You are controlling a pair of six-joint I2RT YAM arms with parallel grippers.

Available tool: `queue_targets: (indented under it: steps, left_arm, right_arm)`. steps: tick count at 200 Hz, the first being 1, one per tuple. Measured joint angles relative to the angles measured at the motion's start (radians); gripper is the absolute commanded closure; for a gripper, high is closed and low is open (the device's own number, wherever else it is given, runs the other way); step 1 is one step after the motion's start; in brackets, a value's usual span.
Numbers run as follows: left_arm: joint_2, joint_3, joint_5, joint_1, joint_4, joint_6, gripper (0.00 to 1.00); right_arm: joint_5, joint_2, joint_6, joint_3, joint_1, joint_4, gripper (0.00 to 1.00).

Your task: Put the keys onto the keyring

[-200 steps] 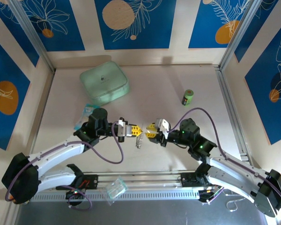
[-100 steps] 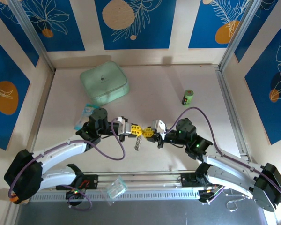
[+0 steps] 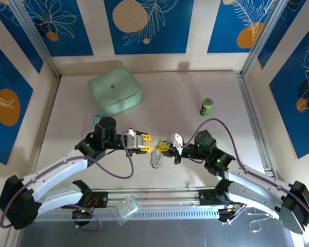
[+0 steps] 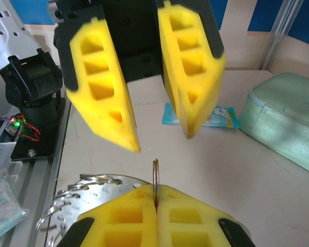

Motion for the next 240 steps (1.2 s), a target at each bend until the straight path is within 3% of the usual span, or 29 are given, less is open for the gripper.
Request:
queue_targets:
  steps: [57,124,192,229,240]
  left_arm:
    - [0.014,0.032,-0.016,0.0,-0.159,0.052,0.69]
    - [0.068,0.057,0.026,-0.001,-0.162,0.05,0.73]
    - [0.069,0.057,0.06,-0.001,-0.161,0.048,0.85]
    - [0.072,0.057,0.061,-0.001,-0.162,0.051,1.0]
    - [0.072,0.057,0.06,0.0,-0.163,0.053,1.0]
  right_arm:
    - [0.0,0.001,-0.017,0.006,0.003,-0.034,1.0]
    - [0.001,0.031,-0.031,0.035,0.026,-0.035,1.0]
    - [0.0,0.068,-0.034,0.05,0.037,-0.028,1.0]
    - [-0.006,0.077,-0.034,0.051,0.04,-0.028,1.0]
    - [-0.007,0.077,-0.037,0.051,0.04,-0.029,1.0]
